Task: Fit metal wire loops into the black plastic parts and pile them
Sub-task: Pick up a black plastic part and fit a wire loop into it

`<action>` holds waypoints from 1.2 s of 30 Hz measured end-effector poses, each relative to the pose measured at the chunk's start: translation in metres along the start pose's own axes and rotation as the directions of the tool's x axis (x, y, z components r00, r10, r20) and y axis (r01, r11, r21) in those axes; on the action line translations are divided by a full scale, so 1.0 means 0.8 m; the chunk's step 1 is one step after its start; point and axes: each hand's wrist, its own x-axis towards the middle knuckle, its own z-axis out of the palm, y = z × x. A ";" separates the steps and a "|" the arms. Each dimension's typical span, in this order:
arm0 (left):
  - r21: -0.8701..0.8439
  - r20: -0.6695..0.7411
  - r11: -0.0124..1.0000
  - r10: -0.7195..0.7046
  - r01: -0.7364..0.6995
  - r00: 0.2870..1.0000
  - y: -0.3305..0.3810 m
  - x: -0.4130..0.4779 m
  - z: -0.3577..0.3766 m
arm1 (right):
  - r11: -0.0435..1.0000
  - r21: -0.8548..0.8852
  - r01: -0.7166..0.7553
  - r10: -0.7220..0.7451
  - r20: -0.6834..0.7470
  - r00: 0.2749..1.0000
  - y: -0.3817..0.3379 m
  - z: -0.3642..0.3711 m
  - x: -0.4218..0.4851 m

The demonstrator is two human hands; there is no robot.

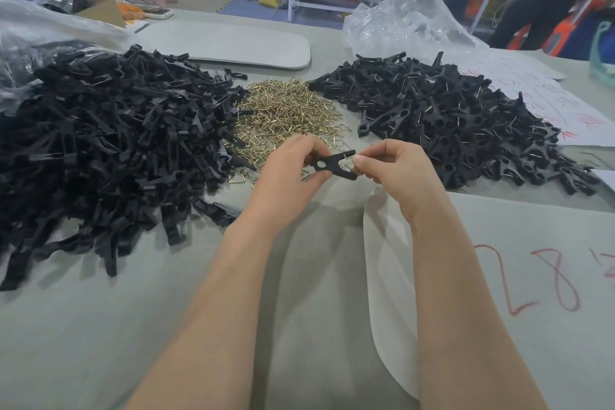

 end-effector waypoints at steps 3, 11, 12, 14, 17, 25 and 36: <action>-0.003 -0.004 1.000 -0.003 0.003 1.000 0.000 0.000 -0.001 | 1.000 -0.005 -0.002 0.002 -0.009 1.000 0.002 -0.004 0.001; -0.013 0.020 1.000 0.016 -0.016 1.000 0.001 0.000 -0.002 | 0.999 -0.009 -0.033 0.034 0.022 0.999 0.003 -0.003 0.002; -0.021 0.026 1.000 0.015 -0.015 1.000 0.002 0.000 -0.003 | 0.999 0.006 -0.044 0.044 0.034 0.998 0.003 -0.003 0.002; -0.035 0.042 0.999 0.010 -0.009 0.999 0.002 0.000 -0.006 | 0.996 0.052 -0.074 0.070 0.075 0.995 0.003 -0.004 0.001; -0.006 0.080 1.000 0.006 -0.006 0.997 0.002 -0.001 -0.007 | 0.992 0.068 -0.110 0.102 0.110 0.989 0.003 -0.005 0.001; 0.040 0.068 0.998 0.040 -0.043 0.997 0.005 -0.001 -0.008 | 0.994 0.020 -0.112 0.109 0.116 0.987 0.002 -0.010 0.001; -0.070 0.057 0.997 0.032 -0.028 0.998 0.012 -0.003 -0.014 | 0.979 0.171 -0.107 0.073 0.190 0.979 0.006 -0.010 0.003</action>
